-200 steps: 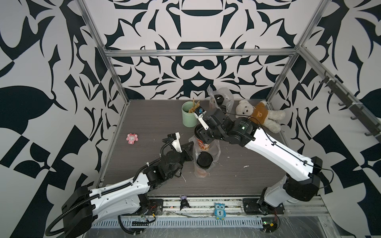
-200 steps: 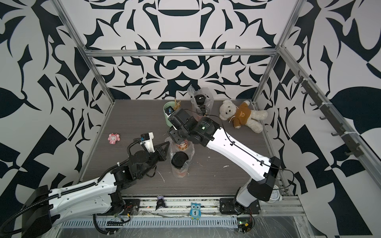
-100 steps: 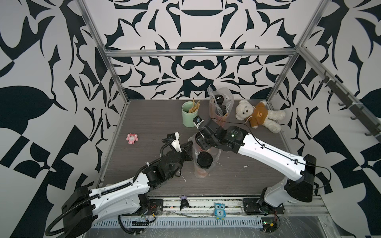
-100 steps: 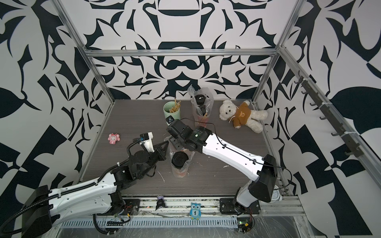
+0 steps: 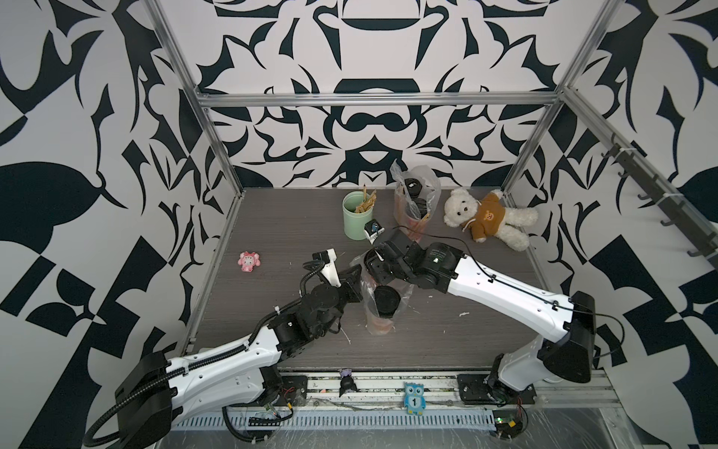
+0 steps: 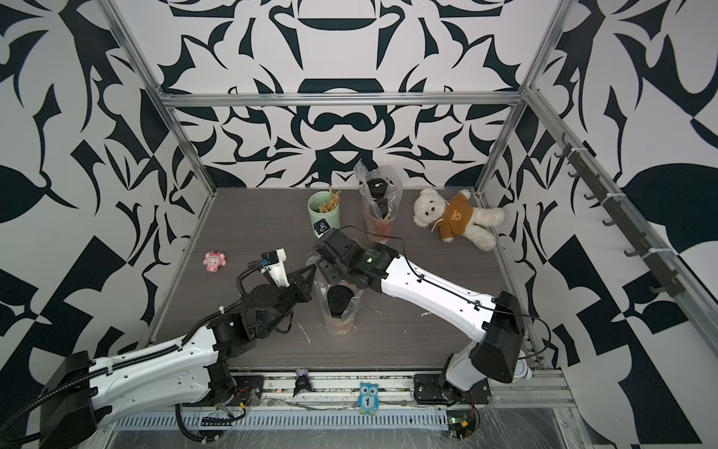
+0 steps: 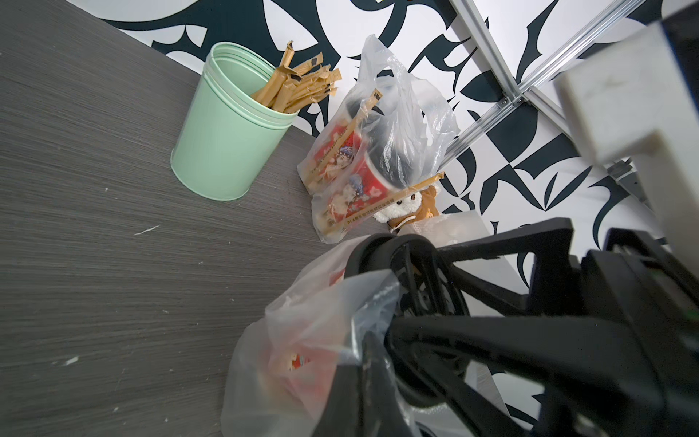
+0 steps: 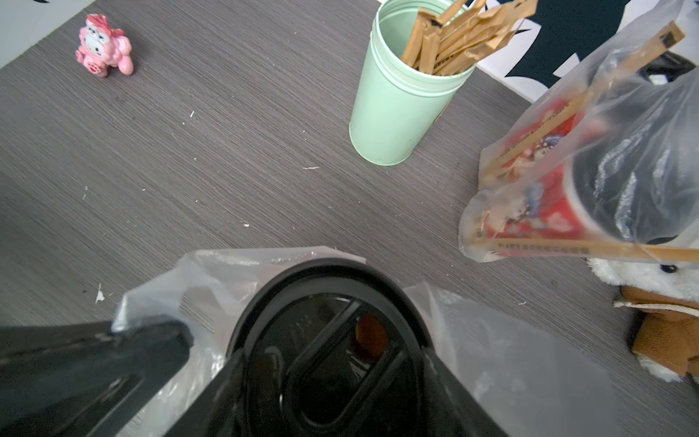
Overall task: Pack milk tea into plastic carrier bags
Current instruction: Place the milk tea cup in the plastic carrier bag.
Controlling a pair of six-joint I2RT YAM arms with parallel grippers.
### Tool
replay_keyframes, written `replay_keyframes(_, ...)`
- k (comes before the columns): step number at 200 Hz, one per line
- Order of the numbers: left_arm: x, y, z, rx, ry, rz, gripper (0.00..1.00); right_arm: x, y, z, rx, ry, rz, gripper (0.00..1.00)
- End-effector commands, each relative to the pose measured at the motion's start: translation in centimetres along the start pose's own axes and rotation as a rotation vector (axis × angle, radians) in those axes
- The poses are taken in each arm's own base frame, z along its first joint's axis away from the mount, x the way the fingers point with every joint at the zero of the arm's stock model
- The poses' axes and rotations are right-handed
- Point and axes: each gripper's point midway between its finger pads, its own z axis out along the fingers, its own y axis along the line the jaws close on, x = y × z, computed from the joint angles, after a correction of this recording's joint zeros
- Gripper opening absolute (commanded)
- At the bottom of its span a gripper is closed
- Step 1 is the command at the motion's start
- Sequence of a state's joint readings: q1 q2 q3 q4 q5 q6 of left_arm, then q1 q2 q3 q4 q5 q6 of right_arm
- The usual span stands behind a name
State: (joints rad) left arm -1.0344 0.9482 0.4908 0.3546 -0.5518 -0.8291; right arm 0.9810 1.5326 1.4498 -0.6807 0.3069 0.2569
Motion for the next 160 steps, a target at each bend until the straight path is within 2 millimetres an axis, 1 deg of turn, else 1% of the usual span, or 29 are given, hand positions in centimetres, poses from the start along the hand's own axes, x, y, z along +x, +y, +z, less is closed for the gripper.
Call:
replay_keyframes(1, -1.6, -0.8, -0.3, 0.012, -0.049, -0.014, 0.00, -0.8, 0.2, -0.3, -0.047, -0.021, 0.066, 0.62)
replay_keyframes(18, -1.7, -0.7, -0.4, 0.008, -0.052, -0.012, 0.00, -0.4, 0.2, 0.1, -0.073, 0.003, 0.095, 0.62)
replay_keyframes(60, -2.0, -0.6, -0.6, 0.003, -0.065, -0.006, 0.00, 0.5, -0.1, 1.2, -0.061, 0.048, 0.103, 0.62)
replay_keyframes(64, -2.0, -0.5, -0.6, 0.001, -0.065, -0.004, 0.00, 0.7, 0.5, 1.2, -0.092, 0.061, 0.103, 0.62)
replay_keyframes(77, -2.1, -0.5, -0.7, 0.000, -0.068, -0.002, 0.00, 1.1, 0.8, 1.7, -0.104, 0.083, 0.103, 0.62)
replay_keyframes(111, -2.3, -0.3, -0.8, -0.007, -0.076, 0.002, 0.00, 1.8, 1.0, 2.6, -0.112, 0.122, 0.108, 0.62)
replay_keyframes(160, -2.7, -0.2, -1.1, -0.012, -0.096, 0.006, 0.00, 3.3, 1.1, 3.9, -0.091, 0.192, 0.104, 0.63)
